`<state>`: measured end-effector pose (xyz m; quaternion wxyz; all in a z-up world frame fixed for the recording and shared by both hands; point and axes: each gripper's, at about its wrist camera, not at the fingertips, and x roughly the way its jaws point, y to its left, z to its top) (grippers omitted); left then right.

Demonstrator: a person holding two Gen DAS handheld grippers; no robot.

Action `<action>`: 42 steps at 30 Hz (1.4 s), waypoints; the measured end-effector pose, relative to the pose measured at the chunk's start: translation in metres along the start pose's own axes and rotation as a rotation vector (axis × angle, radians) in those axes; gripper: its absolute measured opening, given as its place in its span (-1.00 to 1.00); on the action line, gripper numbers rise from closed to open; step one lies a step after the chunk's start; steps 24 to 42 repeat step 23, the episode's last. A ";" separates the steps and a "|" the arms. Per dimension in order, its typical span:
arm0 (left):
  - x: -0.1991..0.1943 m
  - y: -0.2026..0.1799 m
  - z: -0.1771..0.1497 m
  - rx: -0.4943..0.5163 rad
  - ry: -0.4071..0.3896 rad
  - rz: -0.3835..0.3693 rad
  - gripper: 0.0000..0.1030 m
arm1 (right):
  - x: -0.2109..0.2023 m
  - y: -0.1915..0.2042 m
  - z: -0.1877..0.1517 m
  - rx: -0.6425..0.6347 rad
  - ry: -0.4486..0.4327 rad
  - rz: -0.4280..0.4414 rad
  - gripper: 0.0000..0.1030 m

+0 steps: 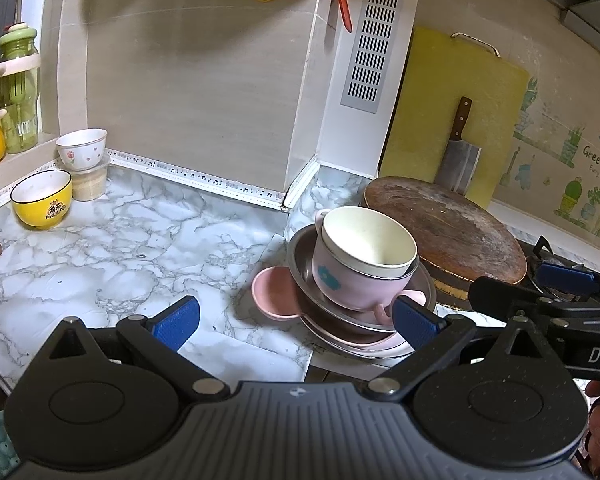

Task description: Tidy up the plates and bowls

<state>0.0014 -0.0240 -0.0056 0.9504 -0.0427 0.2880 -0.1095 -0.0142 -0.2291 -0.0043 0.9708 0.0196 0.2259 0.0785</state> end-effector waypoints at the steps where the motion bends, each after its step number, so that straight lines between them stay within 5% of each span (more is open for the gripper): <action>1: 0.000 0.000 0.000 0.000 0.000 0.002 1.00 | 0.001 0.000 0.000 -0.002 0.002 -0.001 1.00; 42: 0.008 0.016 0.000 -0.035 0.017 0.025 1.00 | 0.021 0.006 0.003 -0.008 0.041 0.022 1.00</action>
